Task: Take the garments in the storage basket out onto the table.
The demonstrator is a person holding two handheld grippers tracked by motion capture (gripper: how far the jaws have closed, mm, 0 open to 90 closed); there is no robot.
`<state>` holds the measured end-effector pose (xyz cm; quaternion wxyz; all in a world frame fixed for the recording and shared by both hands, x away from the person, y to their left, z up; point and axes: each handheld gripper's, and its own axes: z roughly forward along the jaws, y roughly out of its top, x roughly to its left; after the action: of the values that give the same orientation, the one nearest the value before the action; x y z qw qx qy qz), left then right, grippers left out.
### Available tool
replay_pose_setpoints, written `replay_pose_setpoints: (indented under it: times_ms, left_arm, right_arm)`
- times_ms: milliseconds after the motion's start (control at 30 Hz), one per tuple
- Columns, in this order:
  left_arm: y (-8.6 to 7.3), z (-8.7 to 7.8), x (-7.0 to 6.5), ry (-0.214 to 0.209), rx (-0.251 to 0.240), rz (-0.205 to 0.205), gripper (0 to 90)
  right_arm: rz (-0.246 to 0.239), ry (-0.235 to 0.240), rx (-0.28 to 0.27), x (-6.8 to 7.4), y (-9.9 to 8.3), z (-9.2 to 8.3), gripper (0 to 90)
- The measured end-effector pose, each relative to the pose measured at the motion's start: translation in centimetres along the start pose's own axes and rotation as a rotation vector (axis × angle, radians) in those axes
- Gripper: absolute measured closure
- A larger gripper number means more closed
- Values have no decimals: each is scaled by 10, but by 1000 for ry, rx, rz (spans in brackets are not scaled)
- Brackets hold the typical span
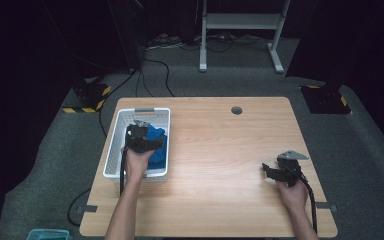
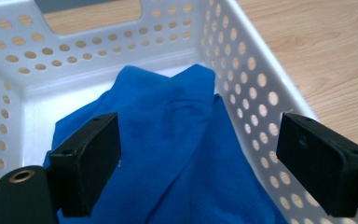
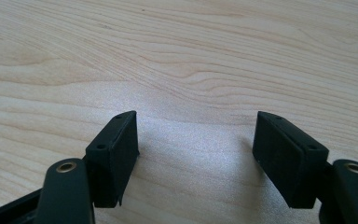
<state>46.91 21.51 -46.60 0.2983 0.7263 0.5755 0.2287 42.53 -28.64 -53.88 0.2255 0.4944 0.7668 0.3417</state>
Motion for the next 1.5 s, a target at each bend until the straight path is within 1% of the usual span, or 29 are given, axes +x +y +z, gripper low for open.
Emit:
replay_pose_setpoints:
  times_ms: [100, 167, 200, 333, 367, 433, 500, 533, 567, 600, 667, 767, 833, 867, 900, 967, 1000, 1100, 1133, 1167, 1300, 1333, 1367, 1433, 1467, 1500]
  left_arm:
    - [-1, 6, 0, 10, 32, 17, 127]
    - [-1, 9, 1, 9, 45, 13, 123]
    - [1, 11, 2, 11, 65, 26, 111]
    - [3, 14, 2, 11, 80, 34, 97]
    - [3, 19, 3, 3, 89, 16, 97]
    - [3, 24, 4, 7, 107, 6, 95]
    - [3, 25, 4, 6, 109, 2, 94]
    - [5, 26, 5, -6, 105, -15, 92]
    - [5, 27, 6, -13, 108, -20, 87]
    - [6, 28, 6, -14, 115, -11, 82]
    - [6, 31, 5, -9, 121, -9, 80]
    - [6, 33, 5, -11, 126, -15, 72]
    - [7, 35, 5, 7, 143, -1, 70]
    - [7, 36, 5, 11, 146, -6, 58]
    - [8, 37, 6, 17, 144, -25, 58]
    - [8, 39, 7, 21, 150, -26, 57]
    - [8, 42, 7, 35, 176, -24, 54]
    - [8, 43, 7, 41, 174, -32, 51]
    - [7, 45, 9, 33, 179, -61, 57]
    - [7, 45, 9, 33, 179, -61, 63]
    - [6, 51, 10, 72, 215, -68, 93]
    - [6, 53, 8, 89, 232, -54, 93]
    - [5, 56, 7, 93, 248, -39, 97]
    - [4, 58, 9, 87, 264, -50, 96]
    - [4, 58, 9, 87, 264, -50, 96]
    - [3, 59, 8, 98, 273, -49, 95]
  right_arm:
    - [1, 1, -1, 0, 0, 0, 312]
    - [0, 1, -1, 0, 0, 0, 312]
    - [-2, 2, -1, 0, 0, 0, 312]
    - [-10, 8, -2, 0, 1, 1, 313]
    - [-8, 9, -2, 0, 1, 1, 314]
    - [-9, 10, -1, 1, 1, 1, 314]
    - [-10, 11, -1, 1, 1, 1, 314]
    - [-13, 11, -2, 1, 1, 1, 314]
    - [-10, 10, -1, 1, 1, 1, 313]
    - [-5, 8, 0, 1, 1, 1, 312]
    - [-5, 6, -1, 1, 1, 1, 311]
    - [-5, 5, -1, 1, 1, 1, 311]
    - [-5, 6, -1, 1, 1, 1, 311]
    - [-5, 6, -1, 1, 1, 1, 311]
    - [-5, 6, -1, 1, 1, 1, 311]
    - [-5, 6, -2, 1, 1, 1, 311]
    - [-5, 6, -1, 1, 1, 1, 311]
    - [-5, 5, -1, 1, 1, 1, 311]
    - [-6, 5, -2, 1, 1, 1, 311]
    - [-6, 5, -2, 1, 1, 1, 311]
    - [-5, 5, -1, 1, 1, 1, 311]
    - [-5, 5, -1, 1, 1, 1, 311]
    - [-5, 5, -1, 1, 1, 1, 311]
    - [-5, 6, -1, 1, 1, 1, 311]
    - [-5, 6, -1, 1, 1, 1, 311]
    - [-6, 6, 0, 1, 1, 1, 311]
